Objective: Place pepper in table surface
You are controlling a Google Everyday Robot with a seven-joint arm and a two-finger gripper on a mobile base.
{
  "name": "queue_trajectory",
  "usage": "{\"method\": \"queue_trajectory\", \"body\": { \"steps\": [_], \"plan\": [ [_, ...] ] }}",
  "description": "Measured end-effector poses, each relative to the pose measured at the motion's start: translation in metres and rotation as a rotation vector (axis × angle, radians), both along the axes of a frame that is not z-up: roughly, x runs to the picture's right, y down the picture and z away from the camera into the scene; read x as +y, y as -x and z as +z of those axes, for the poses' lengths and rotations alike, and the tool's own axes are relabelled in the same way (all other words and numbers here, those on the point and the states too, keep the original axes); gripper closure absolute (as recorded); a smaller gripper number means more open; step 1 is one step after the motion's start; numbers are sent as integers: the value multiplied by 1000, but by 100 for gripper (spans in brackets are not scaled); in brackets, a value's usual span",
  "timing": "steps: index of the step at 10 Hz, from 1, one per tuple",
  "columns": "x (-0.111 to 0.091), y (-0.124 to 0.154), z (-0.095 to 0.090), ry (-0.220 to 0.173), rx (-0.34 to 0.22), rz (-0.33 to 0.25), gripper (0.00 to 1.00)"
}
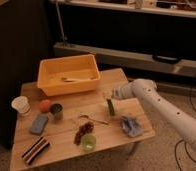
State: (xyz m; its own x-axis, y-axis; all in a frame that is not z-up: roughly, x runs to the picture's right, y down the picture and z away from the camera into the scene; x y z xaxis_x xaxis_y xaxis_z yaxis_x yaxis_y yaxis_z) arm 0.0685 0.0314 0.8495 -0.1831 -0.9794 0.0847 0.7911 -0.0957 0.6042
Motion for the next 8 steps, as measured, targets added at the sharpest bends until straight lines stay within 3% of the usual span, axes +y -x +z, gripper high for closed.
{"method": "queue_trajectory", "body": {
  "steps": [3, 8],
  "plan": [
    [-3, -2, -2, 20, 34, -5, 21],
    [-2, -3, -1, 28, 49, 8, 20]
  ]
}}
